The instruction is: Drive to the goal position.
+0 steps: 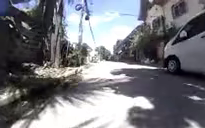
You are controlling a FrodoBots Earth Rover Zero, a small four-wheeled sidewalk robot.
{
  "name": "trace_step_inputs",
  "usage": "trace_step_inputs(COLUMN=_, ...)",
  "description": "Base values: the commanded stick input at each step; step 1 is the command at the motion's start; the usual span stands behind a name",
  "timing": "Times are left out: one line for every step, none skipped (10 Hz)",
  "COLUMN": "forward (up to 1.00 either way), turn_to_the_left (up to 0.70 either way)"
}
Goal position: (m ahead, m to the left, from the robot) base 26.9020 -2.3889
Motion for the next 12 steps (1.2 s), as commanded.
trace_step_inputs(forward=1.0, turn_to_the_left=-0.4)
trace_step_inputs(forward=1.0, turn_to_the_left=-0.4)
trace_step_inputs(forward=1.0, turn_to_the_left=-0.4)
trace_step_inputs(forward=1.0, turn_to_the_left=-0.28)
trace_step_inputs(forward=1.0, turn_to_the_left=0.0)
trace_step_inputs(forward=1.0, turn_to_the_left=0.0)
trace_step_inputs(forward=1.0, turn_to_the_left=0.0)
trace_step_inputs(forward=1.0, turn_to_the_left=0.0)
trace_step_inputs(forward=1.0, turn_to_the_left=0.0)
trace_step_inputs(forward=1.0, turn_to_the_left=0.0)
trace_step_inputs(forward=1.0, turn_to_the_left=0.0)
trace_step_inputs(forward=1.0, turn_to_the_left=0.0)
